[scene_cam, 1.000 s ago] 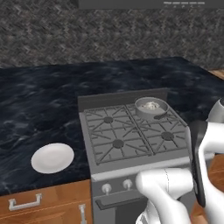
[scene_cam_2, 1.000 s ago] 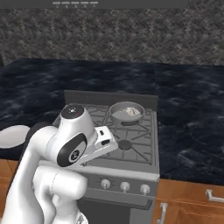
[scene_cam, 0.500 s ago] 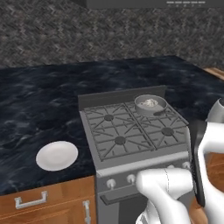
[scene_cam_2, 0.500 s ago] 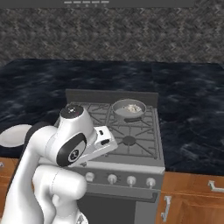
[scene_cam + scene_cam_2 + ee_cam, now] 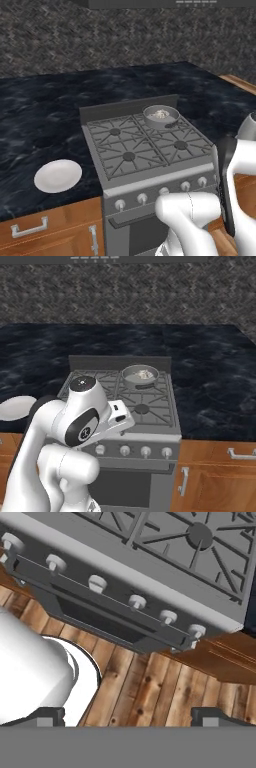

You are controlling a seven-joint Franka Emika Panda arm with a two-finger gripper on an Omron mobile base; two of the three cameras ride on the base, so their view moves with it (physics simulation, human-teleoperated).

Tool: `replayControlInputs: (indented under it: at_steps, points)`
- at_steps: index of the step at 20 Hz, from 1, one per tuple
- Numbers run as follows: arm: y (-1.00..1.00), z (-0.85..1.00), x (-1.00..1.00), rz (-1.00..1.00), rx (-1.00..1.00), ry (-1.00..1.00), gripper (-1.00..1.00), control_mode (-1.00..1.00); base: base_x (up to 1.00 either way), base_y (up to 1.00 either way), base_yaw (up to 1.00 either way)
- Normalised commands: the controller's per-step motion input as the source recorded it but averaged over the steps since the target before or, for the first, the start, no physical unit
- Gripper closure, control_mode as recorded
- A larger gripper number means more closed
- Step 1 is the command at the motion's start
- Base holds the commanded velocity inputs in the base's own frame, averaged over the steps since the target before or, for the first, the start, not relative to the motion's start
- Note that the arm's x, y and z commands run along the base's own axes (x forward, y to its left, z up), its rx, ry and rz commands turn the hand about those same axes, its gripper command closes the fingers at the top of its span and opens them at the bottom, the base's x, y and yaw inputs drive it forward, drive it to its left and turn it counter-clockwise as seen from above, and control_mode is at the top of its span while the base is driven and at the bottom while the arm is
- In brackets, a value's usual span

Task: Retrieve the frozen meat and place it in the pot on a burner. Then turn the burner on.

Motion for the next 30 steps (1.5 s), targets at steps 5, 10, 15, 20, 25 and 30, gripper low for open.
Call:
replayControlInputs:
  at_steps: [5,10,15,20,25,30]
  points:
    - [0.00,0.00,0.00,0.00,0.00,0.00,-1.00,-1.00,0.00,0.02,-0.01]
    - [-0.13,0.00,0.00,0.01,0.02,-0.05,-1.00,-1.00,0.00,0.00,0.00]
    - [-0.69,-0.45,0.05,-0.02,0.18,-0.13,-1.00,-1.00,0.00,0.00,0.00]
    - [-0.76,-0.56,0.12,-0.07,0.41,-0.24,-1.00,-1.00,0.00,0.00,0.00]
    - [-0.27,-0.57,0.27,0.00,0.20,-0.51,-1.00,-1.00,0.00,0.00,0.00]
    - [-0.06,-0.76,0.22,0.00,0.12,-0.43,-1.00,-1.00,0.00,0.00,0.00]
